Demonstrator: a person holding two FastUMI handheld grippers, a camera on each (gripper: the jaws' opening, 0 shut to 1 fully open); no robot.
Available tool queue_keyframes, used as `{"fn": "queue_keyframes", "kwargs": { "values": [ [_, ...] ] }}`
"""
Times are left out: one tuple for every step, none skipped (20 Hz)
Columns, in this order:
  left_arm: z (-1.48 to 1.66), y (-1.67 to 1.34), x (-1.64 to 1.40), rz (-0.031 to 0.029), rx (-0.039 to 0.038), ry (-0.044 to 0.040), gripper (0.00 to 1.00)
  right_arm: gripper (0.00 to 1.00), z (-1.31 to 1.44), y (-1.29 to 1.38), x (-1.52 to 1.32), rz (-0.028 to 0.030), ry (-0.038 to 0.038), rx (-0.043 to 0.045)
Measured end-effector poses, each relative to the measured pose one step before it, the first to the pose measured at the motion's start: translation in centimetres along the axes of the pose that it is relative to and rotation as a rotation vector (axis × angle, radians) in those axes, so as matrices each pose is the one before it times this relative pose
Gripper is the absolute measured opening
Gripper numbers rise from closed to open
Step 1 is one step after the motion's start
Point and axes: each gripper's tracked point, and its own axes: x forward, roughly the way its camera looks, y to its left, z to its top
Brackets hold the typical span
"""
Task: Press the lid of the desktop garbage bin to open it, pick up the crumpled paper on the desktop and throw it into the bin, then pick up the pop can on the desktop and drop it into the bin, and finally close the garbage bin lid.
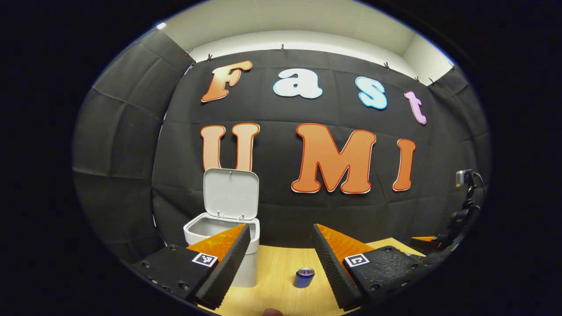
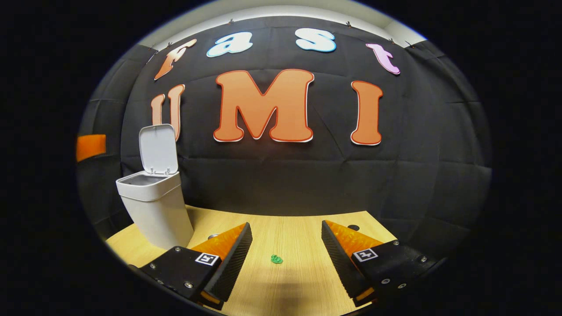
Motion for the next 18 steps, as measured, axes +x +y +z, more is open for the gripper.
{"fn": "queue_keyframes", "kwargs": {
  "values": [
    [-0.272,-0.209,-0.150,0.00678,-0.00507,0.00999,0.89,0.95,-0.886,0.100,0.787,0.00499,0.00635,-0.01141],
    [-0.375,-0.235,0.009,-0.00407,-0.00194,0.01285,0.89,0.95,-0.902,0.169,0.829,0.00752,0.01188,-0.01014],
    [-0.137,-0.294,0.104,-0.00109,0.00127,0.00813,0.89,0.95,-1.201,0.300,1.126,0.00428,0.02467,-0.00732],
    [-0.299,-0.237,0.124,-0.00595,0.01348,0.01355,0.89,0.95,-1.368,0.481,1.108,0.01650,0.03201,0.00073],
    [0.031,-0.018,-0.128,0.00046,0.01471,0.00432,0.89,0.95,-1.434,0.518,1.191,0.01505,0.03312,0.00118],
    [0.288,0.072,-0.199,0.00095,0.01119,0.00009,0.89,0.95,-1.378,0.528,1.226,0.01631,0.03135,-0.00336],
    [0.274,0.055,-0.181,0.00689,0.00740,-0.00438,0.89,0.95,-1.535,0.069,1.329,0.00798,0.02424,-0.01624],
    [-0.079,0.269,0.005,0.01365,0.01011,0.00098,0.89,0.95,-1.563,0.163,1.667,0.00571,0.03308,-0.02076],
    [-0.072,0.279,0.001,0.01572,0.01202,0.00581,0.89,0.95,-1.236,0.043,1.605,0.00898,0.02438,-0.01613],
    [-0.157,0.129,-0.107,0.01375,0.01203,0.01305,0.89,0.95,-1.318,0.031,1.493,0.00297,0.03065,-0.01232],
    [-0.292,0.060,-0.191,0.01371,0.01340,0.01765,0.89,0.95,-1.213,0.197,1.332,0.00112,0.02861,-0.00574],
    [-0.572,0.068,-0.141,0.01316,0.01157,0.02030,0.89,0.95,-1.317,-0.009,1.491,-0.00716,0.03834,-0.00276],
    [-0.402,0.126,-0.039,0.00860,0.01005,0.01956,0.89,0.95,-1.357,-0.060,1.067,0.00062,0.04583,0.00858],
    [-0.344,-0.069,-0.363,0.00616,0.00994,0.01838,0.89,0.95,-0.622,0.190,0.989,0.00748,0.01512,0.01246],
    [-0.102,0.084,-0.145,0.01111,0.01080,0.01278,0.89,0.96,-0.322,-0.011,0.964,0.00078,0.00823,0.00081],
    [-0.294,0.314,0.010,0.01380,0.00897,0.01291,0.89,0.95,-0.253,0.019,0.776,-0.00025,0.01266,-0.00784],
    [-0.324,0.169,0.084,0.01387,0.00461,0.01183,0.89,0.95,-0.482,0.523,0.977,0.00615,0.01359,-0.00170],
    [-0.238,0.365,0.033,0.01620,0.00299,0.01251,0.89,0.95,-0.542,0.479,0.593,0.01253,0.02233,0.00258]
  ]
}}
